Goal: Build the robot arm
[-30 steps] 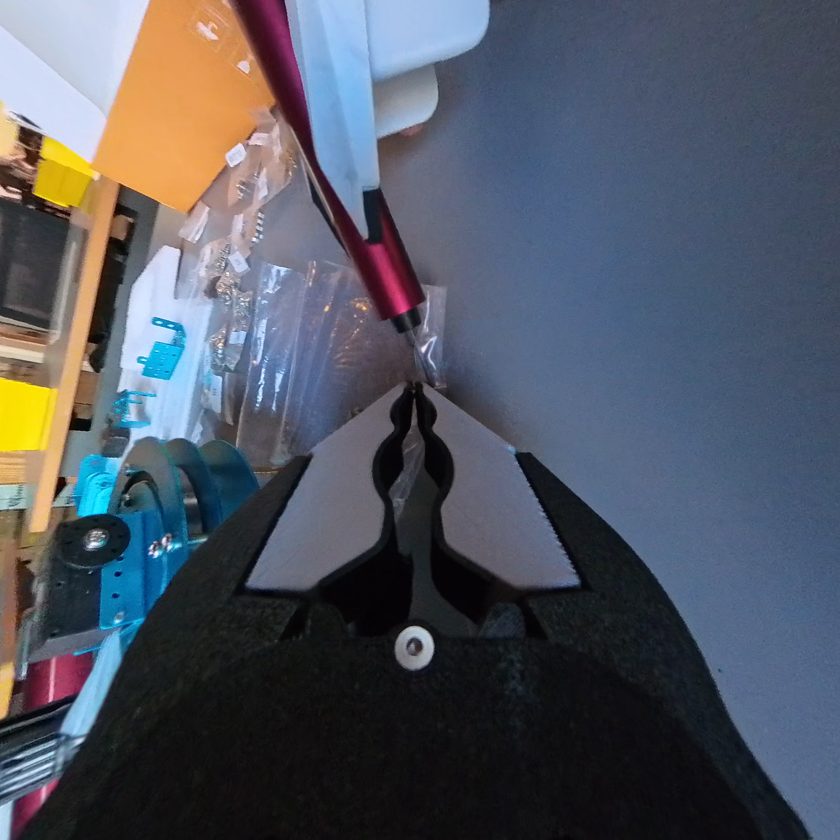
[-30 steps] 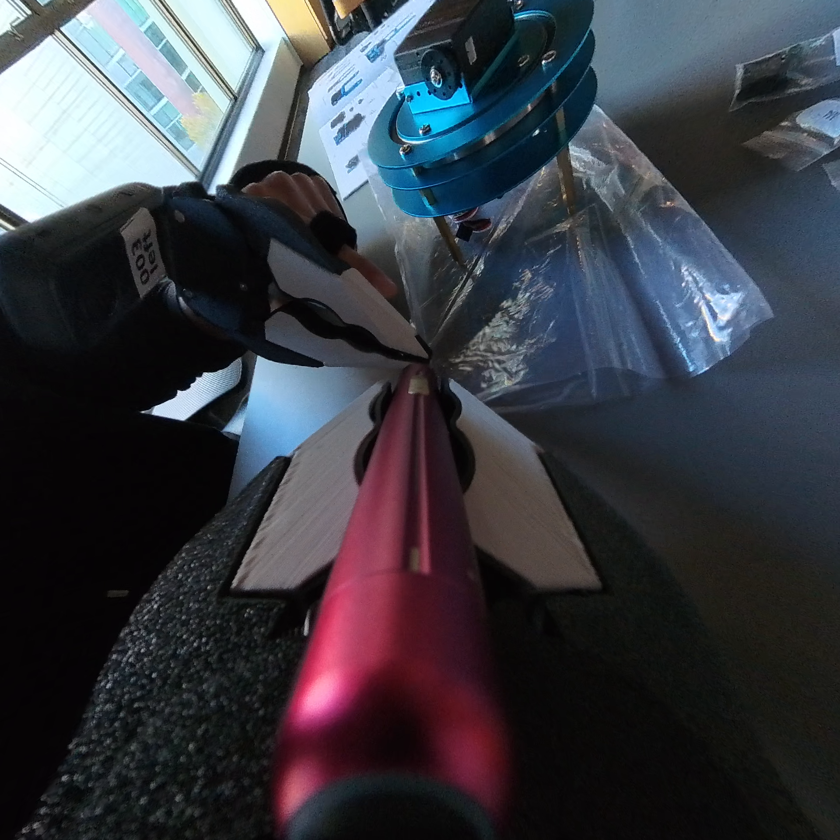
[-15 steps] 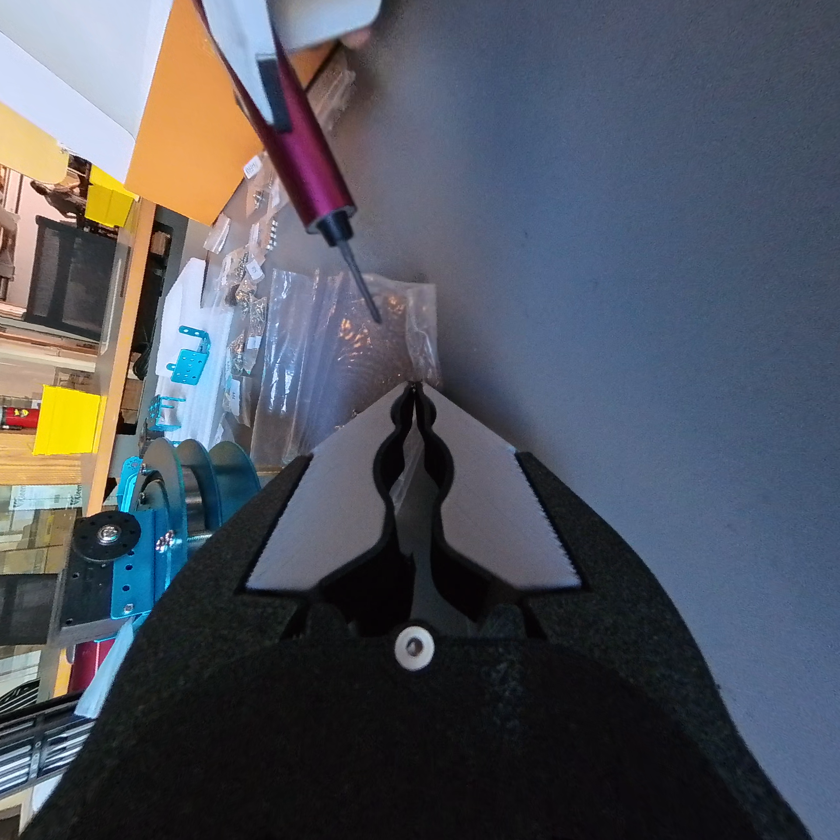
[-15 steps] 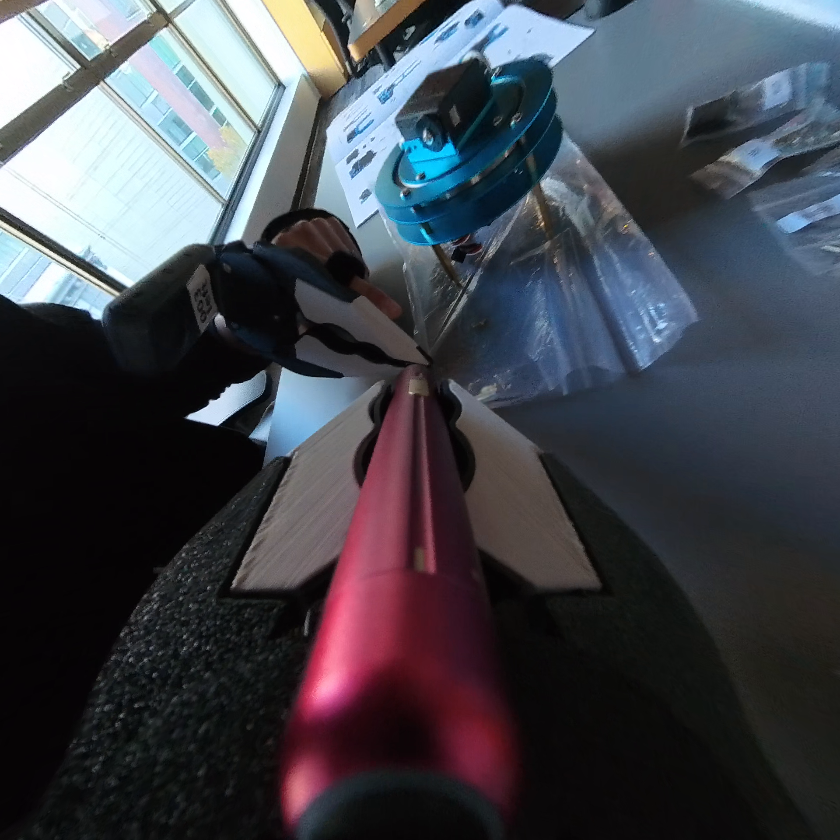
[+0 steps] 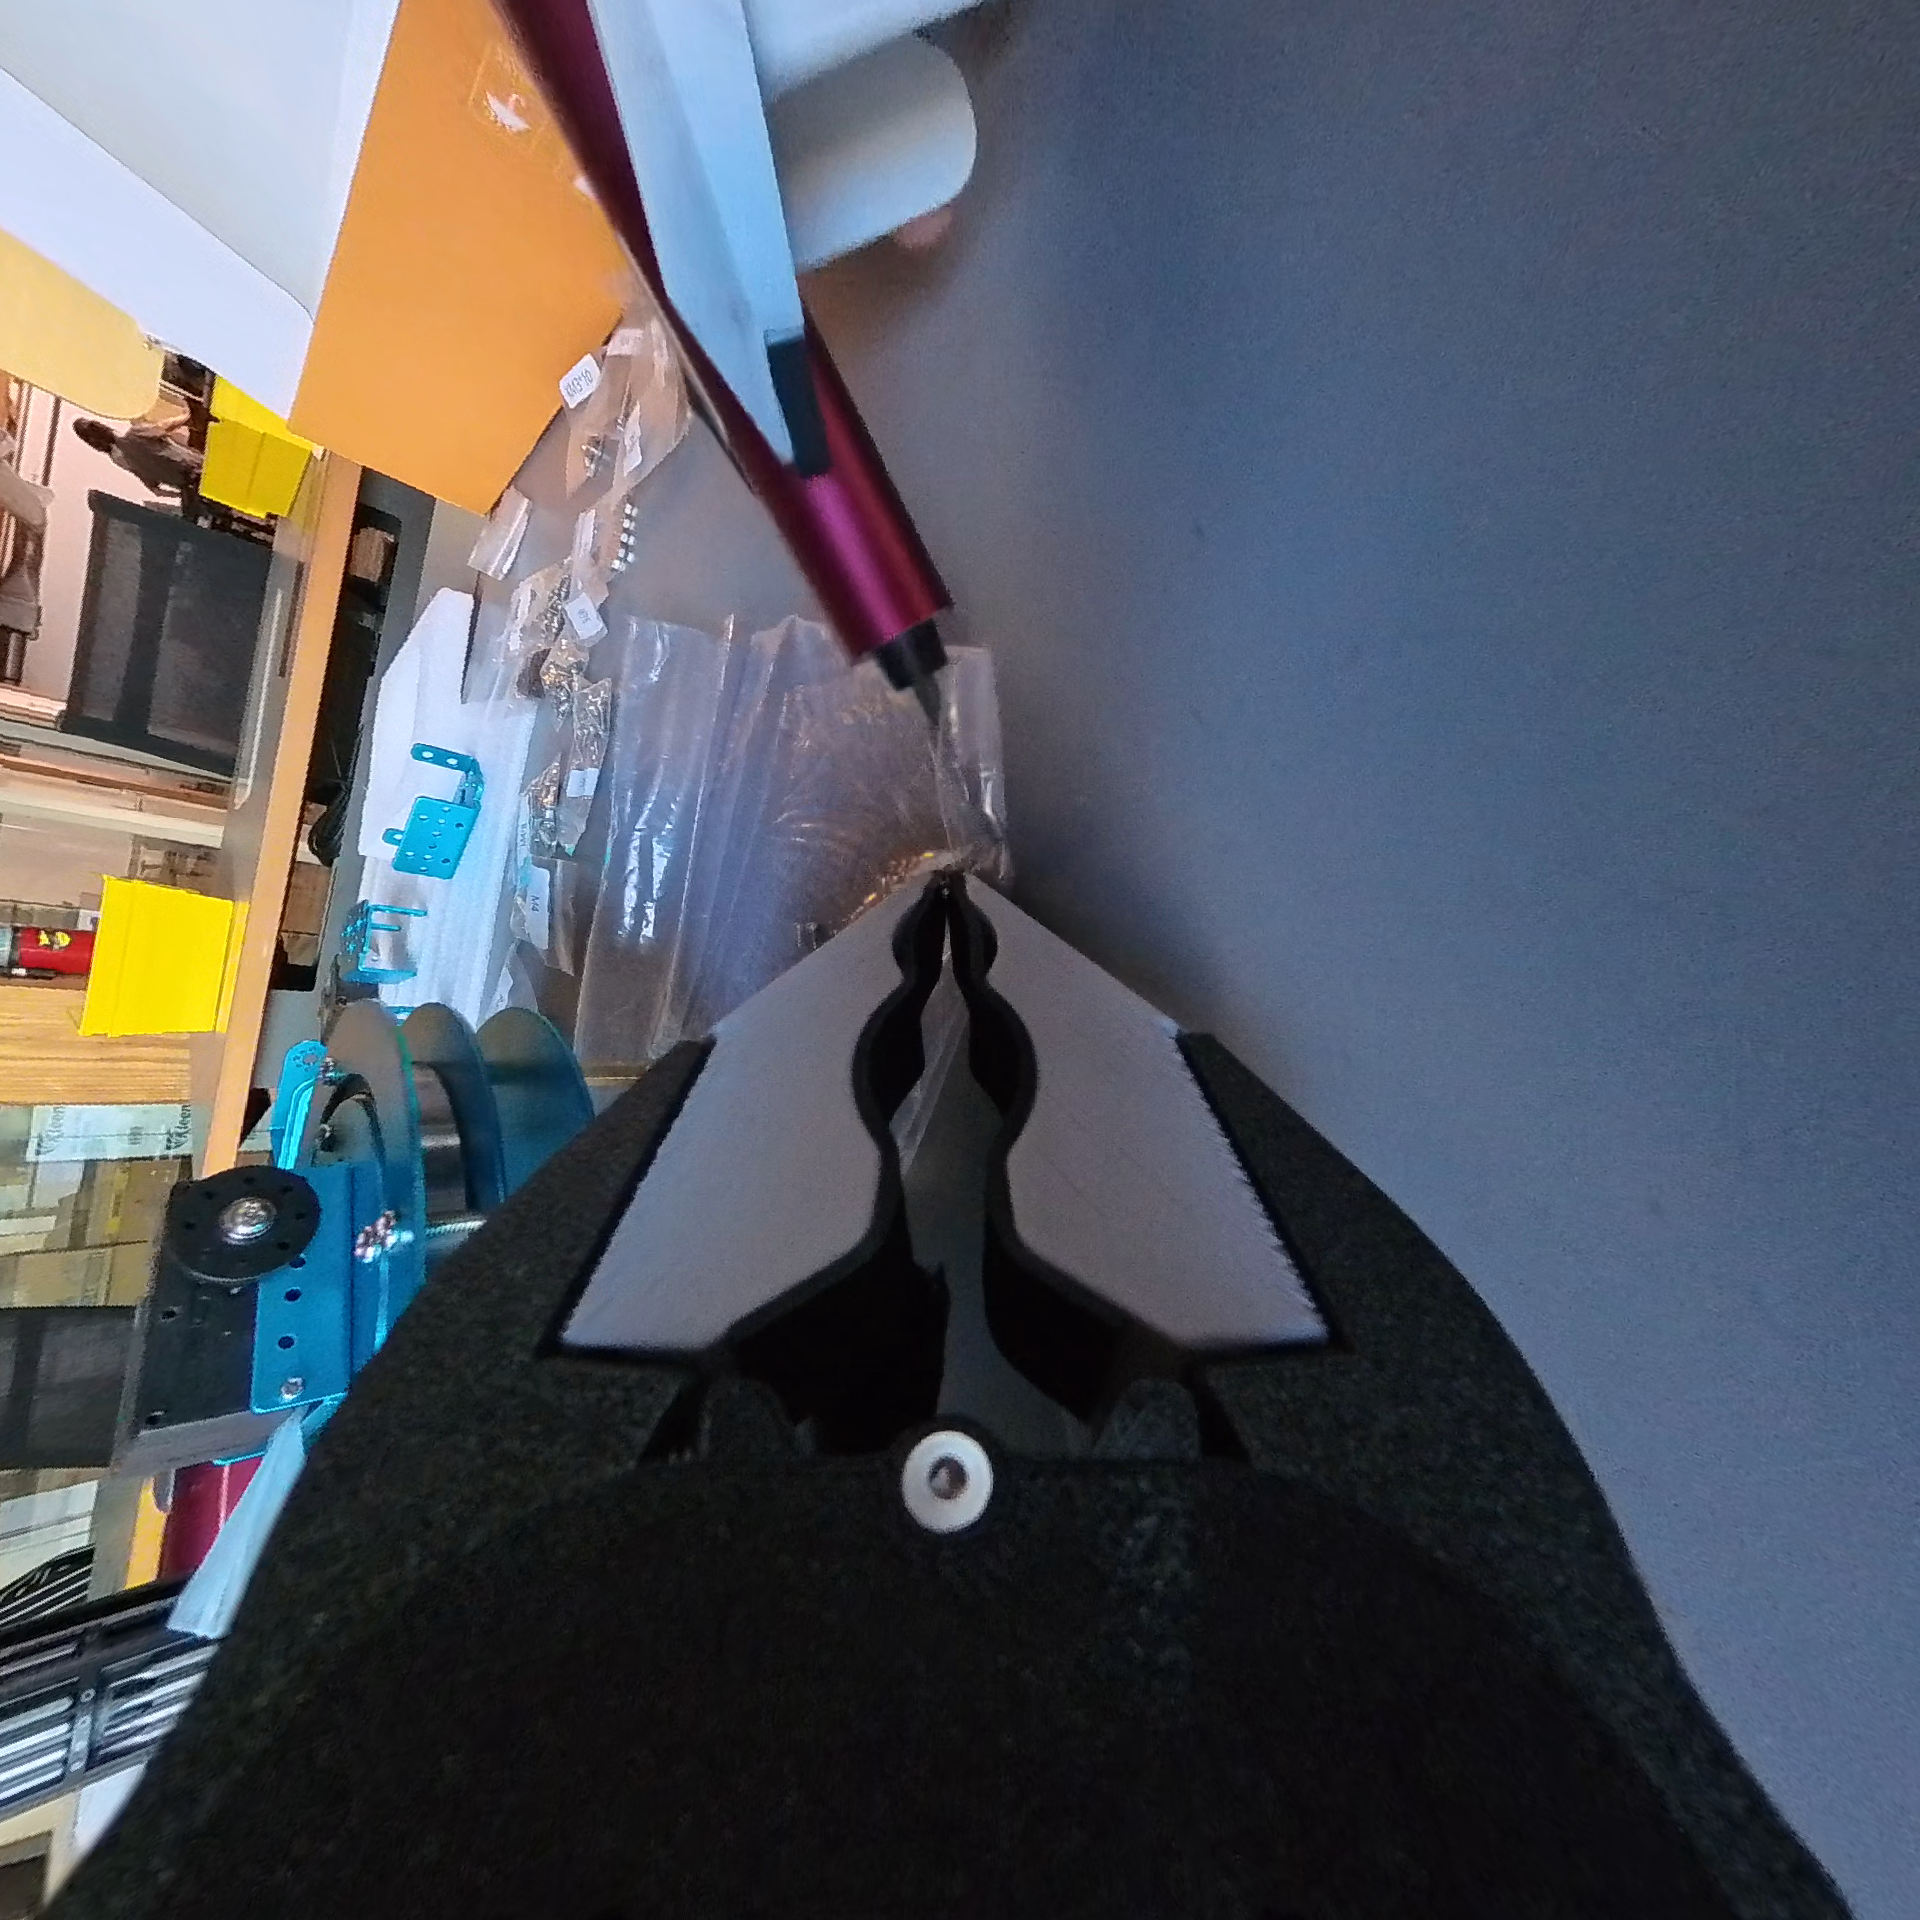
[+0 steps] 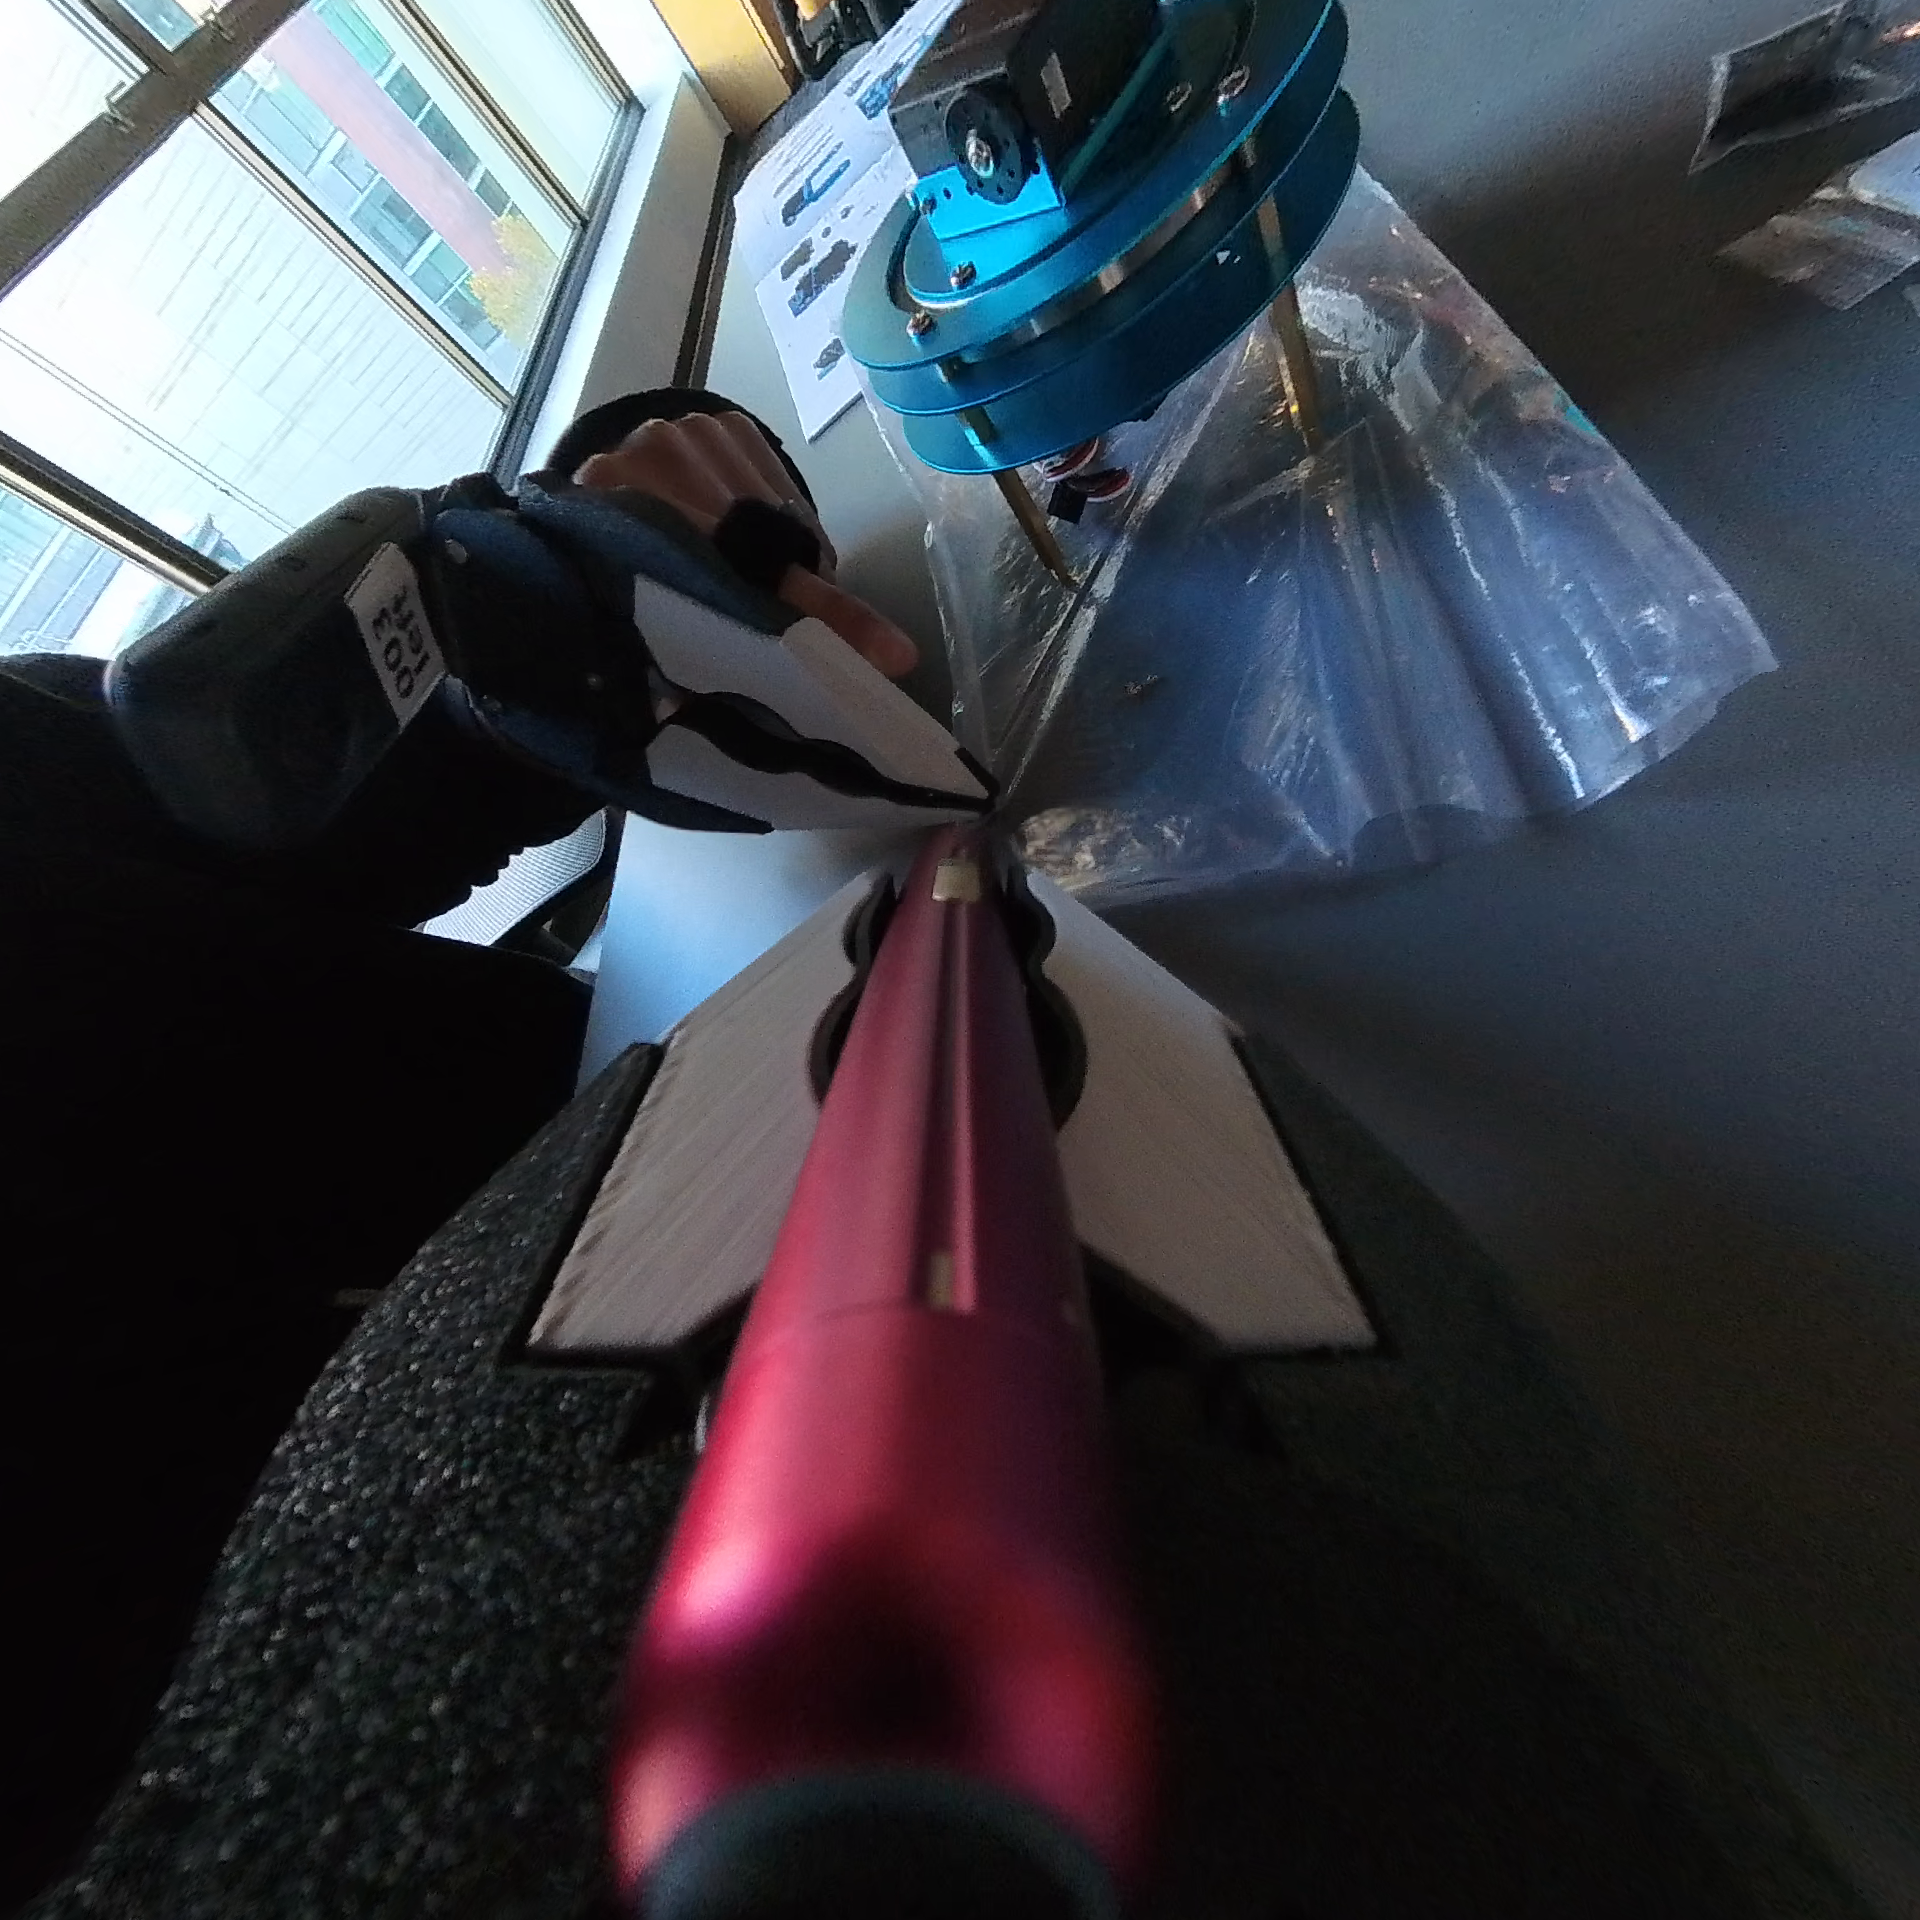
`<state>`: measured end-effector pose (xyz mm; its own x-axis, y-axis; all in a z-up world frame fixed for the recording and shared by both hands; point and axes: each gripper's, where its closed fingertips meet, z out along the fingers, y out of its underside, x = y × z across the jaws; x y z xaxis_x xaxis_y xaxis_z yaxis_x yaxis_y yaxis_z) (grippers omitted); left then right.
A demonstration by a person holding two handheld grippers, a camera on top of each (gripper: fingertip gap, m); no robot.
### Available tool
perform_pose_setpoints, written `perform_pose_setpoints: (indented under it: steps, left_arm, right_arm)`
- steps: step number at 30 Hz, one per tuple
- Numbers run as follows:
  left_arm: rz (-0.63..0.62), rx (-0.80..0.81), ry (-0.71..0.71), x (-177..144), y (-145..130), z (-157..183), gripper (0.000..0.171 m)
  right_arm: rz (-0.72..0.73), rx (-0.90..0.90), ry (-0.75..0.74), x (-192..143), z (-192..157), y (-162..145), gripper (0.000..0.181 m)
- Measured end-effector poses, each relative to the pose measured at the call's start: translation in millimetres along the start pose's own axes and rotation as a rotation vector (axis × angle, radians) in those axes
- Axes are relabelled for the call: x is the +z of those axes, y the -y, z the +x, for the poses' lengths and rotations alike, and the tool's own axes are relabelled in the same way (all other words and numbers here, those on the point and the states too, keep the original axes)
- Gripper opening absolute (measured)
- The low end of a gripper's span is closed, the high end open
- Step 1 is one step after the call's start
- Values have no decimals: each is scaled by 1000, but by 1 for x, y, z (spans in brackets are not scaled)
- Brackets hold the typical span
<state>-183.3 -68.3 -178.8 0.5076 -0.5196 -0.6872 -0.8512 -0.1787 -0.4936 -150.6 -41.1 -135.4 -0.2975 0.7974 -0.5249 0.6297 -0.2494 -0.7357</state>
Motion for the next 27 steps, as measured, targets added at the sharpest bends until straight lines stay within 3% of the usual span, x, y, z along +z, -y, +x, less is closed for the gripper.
perform_pose_setpoints:
  steps: [6, 14, 18, 22, 25, 27]
  left_arm:
    - [3, -11, -8, 0, 0, 0, 0]
    - [22, 35, 92, -4, 0, -9, 0]
    - [225, -80, 262, -29, 22, -42, 1]
    - [343, -144, 341, -50, 33, -56, 1]
    - [352, -148, 360, -54, 33, -55, 1]
    - [335, -149, 357, -52, 29, -54, 1]
  right_arm:
    - [1, 1, 22, -17, -4, 5, 21]
    - [142, -17, 65, -47, -15, 34, 19]
    - [217, -102, 60, -47, -29, 47, 20]
    - [296, -356, -98, -35, -52, 61, 22]
    - [271, -473, -257, -26, -60, 63, 21]
    - [215, -496, -269, -21, -67, 58, 21]
